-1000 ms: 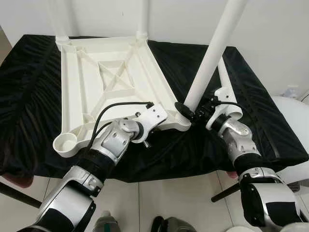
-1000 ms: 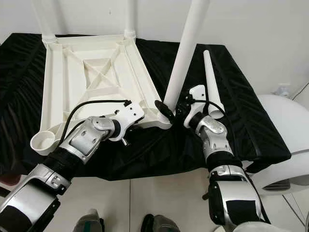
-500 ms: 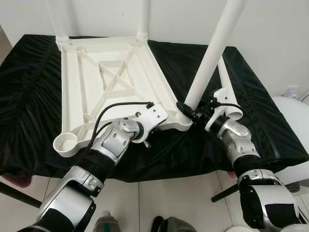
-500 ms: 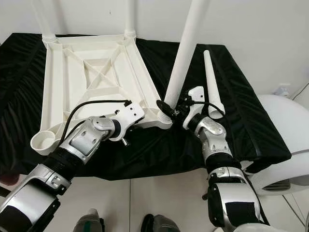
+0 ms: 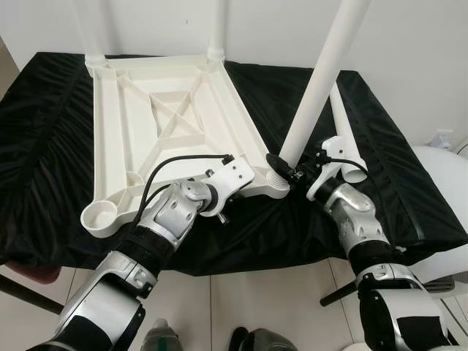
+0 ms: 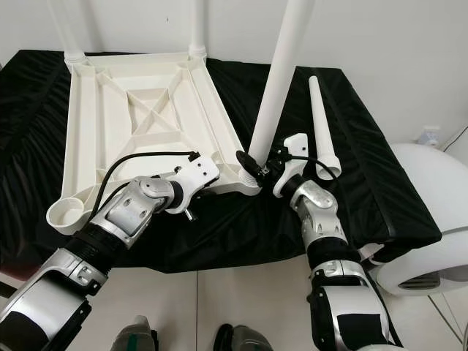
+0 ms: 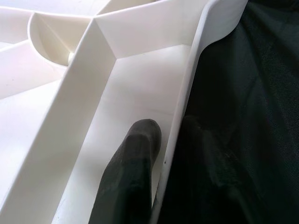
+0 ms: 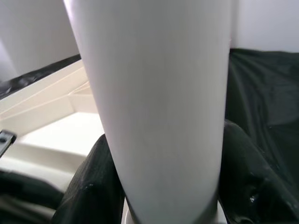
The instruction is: Building children table
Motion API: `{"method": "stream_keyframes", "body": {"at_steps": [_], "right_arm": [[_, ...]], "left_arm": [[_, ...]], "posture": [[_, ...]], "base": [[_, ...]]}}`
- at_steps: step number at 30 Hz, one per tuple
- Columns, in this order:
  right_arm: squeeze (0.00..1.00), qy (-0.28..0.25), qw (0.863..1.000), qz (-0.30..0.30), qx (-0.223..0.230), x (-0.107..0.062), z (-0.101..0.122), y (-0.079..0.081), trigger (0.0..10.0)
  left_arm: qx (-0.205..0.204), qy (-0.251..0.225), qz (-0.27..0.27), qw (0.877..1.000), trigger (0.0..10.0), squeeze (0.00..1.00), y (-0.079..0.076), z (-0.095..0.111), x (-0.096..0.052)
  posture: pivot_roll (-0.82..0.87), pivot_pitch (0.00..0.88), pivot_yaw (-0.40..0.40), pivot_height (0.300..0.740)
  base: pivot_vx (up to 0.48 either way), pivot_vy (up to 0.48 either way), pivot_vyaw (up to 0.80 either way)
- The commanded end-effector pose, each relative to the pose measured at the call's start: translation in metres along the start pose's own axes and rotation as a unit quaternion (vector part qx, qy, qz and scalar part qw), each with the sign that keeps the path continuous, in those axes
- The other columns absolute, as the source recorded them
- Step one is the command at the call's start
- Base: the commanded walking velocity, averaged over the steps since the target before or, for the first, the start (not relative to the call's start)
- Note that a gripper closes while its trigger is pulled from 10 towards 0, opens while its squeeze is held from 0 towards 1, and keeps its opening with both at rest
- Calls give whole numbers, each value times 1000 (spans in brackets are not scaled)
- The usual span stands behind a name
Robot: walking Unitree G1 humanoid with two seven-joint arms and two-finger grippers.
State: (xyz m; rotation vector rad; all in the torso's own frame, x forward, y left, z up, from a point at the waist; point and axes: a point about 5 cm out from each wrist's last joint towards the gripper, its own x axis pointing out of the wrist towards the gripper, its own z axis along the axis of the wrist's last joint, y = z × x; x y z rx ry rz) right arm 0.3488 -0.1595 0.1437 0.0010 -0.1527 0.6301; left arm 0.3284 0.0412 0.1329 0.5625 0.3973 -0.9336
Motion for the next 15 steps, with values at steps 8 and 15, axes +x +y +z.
{"method": "stream_keyframes", "body": {"at_steps": [8,15], "right_arm": [[0,-12,999,-40,1,3,1,11,10000],[0,-21,998,-66,1,6,3,23,10000]], "left_arm": [[12,-12,-6,1000,10000,0,-3,4,0],[13,-12,-7,1000,10000,0,-2,4,-1]], "posture": [[41,21,-81,740],[45,29,-81,740]], "base": [[0,0,0],[0,0,0]]}}
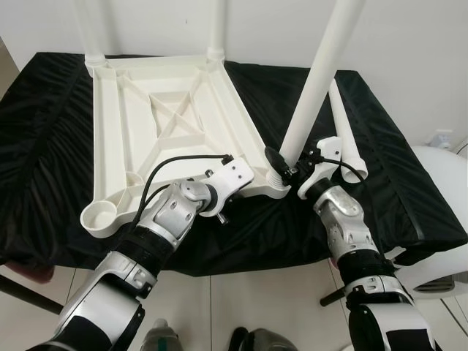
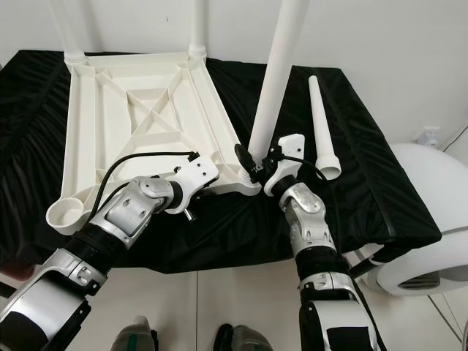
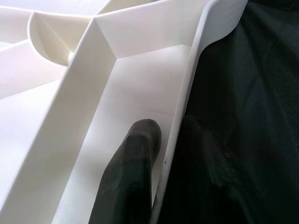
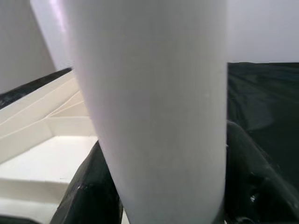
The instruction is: Building children table
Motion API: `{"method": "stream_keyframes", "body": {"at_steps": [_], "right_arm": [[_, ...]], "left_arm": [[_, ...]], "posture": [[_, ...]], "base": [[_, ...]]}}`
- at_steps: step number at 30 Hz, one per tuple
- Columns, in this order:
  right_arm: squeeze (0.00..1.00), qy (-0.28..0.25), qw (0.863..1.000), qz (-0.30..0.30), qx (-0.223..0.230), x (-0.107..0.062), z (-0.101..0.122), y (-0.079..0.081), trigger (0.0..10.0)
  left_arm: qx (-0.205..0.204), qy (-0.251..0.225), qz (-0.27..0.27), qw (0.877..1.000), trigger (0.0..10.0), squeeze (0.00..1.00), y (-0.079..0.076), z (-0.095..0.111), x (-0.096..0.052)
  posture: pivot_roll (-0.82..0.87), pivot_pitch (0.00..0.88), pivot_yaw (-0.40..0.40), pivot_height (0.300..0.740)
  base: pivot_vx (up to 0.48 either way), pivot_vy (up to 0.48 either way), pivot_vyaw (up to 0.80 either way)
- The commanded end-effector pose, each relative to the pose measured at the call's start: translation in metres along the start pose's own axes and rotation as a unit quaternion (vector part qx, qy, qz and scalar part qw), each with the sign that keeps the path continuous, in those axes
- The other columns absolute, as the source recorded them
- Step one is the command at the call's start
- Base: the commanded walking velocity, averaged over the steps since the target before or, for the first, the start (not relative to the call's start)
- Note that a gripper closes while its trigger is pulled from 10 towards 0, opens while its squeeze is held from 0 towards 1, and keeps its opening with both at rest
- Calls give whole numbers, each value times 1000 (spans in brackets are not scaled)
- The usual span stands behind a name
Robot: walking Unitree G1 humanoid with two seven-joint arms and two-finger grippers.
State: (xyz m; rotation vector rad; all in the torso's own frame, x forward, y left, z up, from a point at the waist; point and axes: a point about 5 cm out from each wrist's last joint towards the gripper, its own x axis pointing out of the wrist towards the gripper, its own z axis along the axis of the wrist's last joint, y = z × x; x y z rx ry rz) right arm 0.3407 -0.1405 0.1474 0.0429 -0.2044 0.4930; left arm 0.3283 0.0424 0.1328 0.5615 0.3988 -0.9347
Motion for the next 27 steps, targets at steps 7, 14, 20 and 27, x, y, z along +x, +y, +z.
{"method": "stream_keyframes", "body": {"at_steps": [7,14,20,27], "right_arm": [[0,0,1000,-17,4,-2,0,17,10000],[0,-2,998,-64,5,-7,1,22,10000],[0,9,989,-149,4,-13,0,20,10000],[0,25,970,-243,6,-17,-5,15,10000]], "left_arm": [[13,-12,-6,1000,10000,0,-3,4,-1],[16,-12,-7,1000,10000,0,-2,5,-1],[18,-13,-10,1000,10000,0,-2,5,-2],[19,-13,-13,1000,10000,0,-3,6,-2]], "posture": [[45,32,-78,740],[42,34,-70,740],[42,42,-65,740],[44,44,-61,740]], "base": [[0,0,0],[0,0,0],[0,0,0],[0,0,0]]}}
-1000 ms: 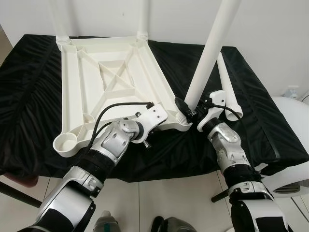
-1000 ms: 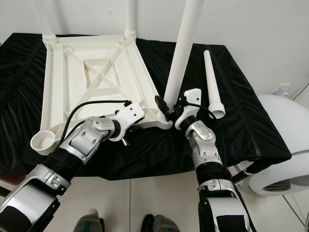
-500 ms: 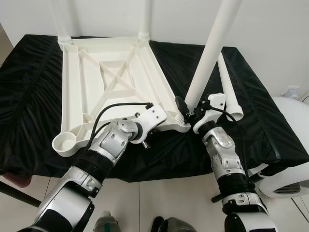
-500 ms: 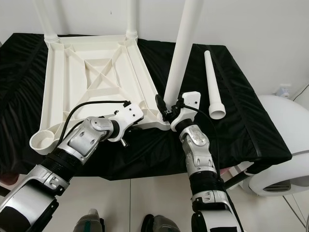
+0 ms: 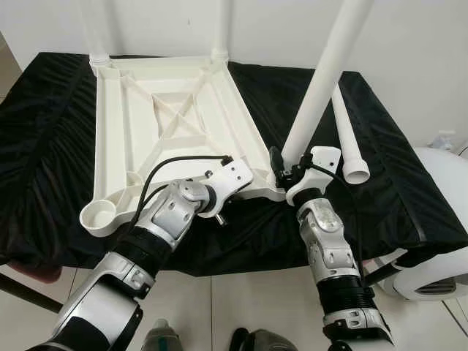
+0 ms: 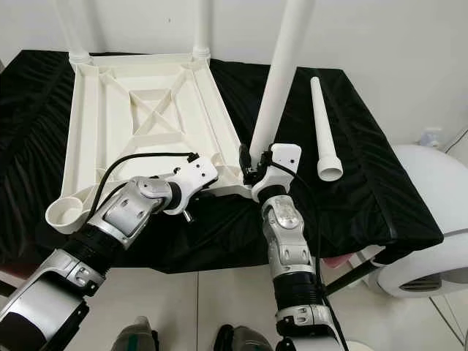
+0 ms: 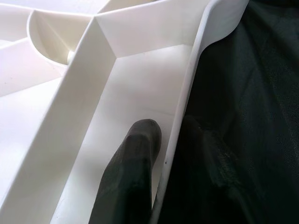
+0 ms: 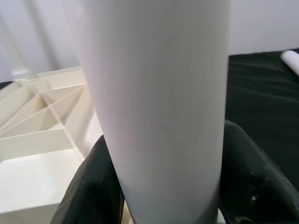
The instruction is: Building children table
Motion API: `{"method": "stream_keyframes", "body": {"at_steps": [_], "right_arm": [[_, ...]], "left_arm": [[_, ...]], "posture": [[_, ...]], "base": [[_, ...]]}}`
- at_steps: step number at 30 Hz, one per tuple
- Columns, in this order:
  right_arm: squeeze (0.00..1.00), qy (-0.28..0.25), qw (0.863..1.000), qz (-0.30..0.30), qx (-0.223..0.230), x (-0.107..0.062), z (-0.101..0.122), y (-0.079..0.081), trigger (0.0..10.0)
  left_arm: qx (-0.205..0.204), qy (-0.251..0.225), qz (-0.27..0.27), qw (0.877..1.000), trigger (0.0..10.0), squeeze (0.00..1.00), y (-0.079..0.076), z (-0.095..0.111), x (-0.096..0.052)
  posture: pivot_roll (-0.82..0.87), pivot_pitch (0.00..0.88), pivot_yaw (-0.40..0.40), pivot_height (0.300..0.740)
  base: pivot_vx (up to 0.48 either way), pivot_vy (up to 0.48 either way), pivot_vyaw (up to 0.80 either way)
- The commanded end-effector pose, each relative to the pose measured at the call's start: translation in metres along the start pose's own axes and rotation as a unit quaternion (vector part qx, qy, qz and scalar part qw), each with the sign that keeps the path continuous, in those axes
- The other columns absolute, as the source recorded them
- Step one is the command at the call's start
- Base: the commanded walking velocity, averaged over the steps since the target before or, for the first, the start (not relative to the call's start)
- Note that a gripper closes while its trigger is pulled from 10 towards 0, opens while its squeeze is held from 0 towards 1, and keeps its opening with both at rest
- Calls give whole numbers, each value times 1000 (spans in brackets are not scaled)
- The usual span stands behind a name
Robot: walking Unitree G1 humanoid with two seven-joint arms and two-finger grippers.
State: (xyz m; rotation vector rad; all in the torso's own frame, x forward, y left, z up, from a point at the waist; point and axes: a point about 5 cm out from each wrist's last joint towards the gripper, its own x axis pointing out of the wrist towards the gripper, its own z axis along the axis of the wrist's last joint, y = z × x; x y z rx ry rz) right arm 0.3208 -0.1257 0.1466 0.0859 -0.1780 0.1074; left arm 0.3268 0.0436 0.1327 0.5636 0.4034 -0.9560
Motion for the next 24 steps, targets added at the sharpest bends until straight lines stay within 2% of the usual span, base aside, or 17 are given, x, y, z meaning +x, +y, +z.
{"method": "stream_keyframes", "body": {"at_steps": [1,3,8,13,23,24], "right_arm": [[0,19,998,-52,-2,-4,-7,-9,10000],[0,26,997,-79,-6,-4,-9,-11,10000],[0,29,995,-91,-13,-5,-9,-10,10000],[0,36,991,-130,-18,-5,-9,-9,10000],[0,34,990,-131,-28,-7,-8,-7,10000],[1000,33,991,-125,-19,-7,-8,-6,10000]], "left_arm": [[16,-13,-3,1000,10000,0,-3,7,-1],[17,-13,-3,1000,10000,0,-3,7,-1],[17,-14,-3,1000,10000,0,-3,7,-1],[17,-15,-4,1000,10000,0,-4,7,-1],[18,-15,-6,1000,10000,0,-5,7,-1],[19,-15,-5,1000,10000,0,-5,7,-1]], "posture": [[44,44,-61,740],[45,45,-62,740],[47,44,-63,740],[49,41,-65,740],[49,37,-65,740],[49,36,-66,740]], "base": [[0,0,0],[0,0,0],[0,0,0],[0,0,0],[0,0,0],[0,0,0]]}}
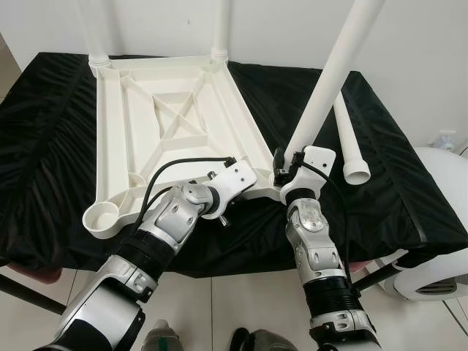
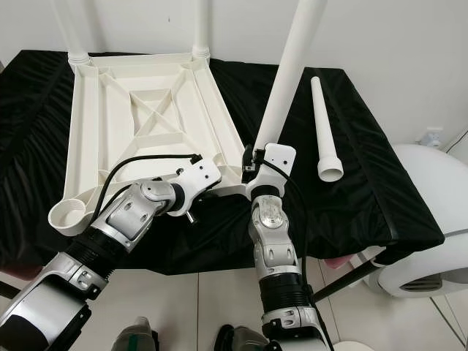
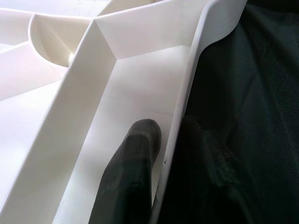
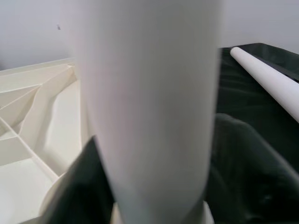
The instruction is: Building children table
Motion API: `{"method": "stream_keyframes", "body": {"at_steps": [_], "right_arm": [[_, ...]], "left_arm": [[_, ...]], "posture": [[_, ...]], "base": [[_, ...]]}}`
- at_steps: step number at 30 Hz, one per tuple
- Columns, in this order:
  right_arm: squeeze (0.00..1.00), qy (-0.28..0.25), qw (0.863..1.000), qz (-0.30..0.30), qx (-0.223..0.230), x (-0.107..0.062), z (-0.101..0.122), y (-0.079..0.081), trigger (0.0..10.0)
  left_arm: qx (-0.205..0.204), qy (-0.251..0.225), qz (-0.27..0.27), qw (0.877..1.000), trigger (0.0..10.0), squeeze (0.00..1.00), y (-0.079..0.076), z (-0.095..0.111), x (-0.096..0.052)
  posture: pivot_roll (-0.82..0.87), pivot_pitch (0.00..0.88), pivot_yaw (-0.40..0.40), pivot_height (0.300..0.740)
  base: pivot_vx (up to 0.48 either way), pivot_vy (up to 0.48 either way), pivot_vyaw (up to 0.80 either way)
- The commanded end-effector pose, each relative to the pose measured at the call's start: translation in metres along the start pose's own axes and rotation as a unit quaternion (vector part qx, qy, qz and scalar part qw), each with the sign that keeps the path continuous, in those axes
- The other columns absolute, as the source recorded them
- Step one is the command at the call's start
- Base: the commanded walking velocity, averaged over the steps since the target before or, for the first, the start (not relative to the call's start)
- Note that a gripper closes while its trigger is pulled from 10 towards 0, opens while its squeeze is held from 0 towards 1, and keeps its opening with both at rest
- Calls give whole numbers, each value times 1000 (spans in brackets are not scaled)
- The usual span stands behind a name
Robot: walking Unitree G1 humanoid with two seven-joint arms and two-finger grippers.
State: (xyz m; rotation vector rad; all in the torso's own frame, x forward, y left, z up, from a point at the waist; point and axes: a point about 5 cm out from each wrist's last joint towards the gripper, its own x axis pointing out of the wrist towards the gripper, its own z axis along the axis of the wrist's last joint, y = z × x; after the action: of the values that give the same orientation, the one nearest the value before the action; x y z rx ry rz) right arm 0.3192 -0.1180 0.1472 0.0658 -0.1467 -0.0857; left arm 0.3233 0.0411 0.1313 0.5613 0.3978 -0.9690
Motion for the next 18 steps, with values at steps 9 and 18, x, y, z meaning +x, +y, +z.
{"method": "stream_keyframes", "body": {"at_steps": [9,18], "right_arm": [[0,25,1000,2,-11,-1,-9,-20,10000],[0,46,991,127,-3,-2,-17,-27,10000]], "left_arm": [[17,-13,-1,1000,10000,0,-2,8,-1],[18,-14,-1,1000,10000,0,-1,9,-1]], "posture": [[44,30,-66,740],[39,33,-61,740]], "base": [[0,0,0],[0,0,0]]}}
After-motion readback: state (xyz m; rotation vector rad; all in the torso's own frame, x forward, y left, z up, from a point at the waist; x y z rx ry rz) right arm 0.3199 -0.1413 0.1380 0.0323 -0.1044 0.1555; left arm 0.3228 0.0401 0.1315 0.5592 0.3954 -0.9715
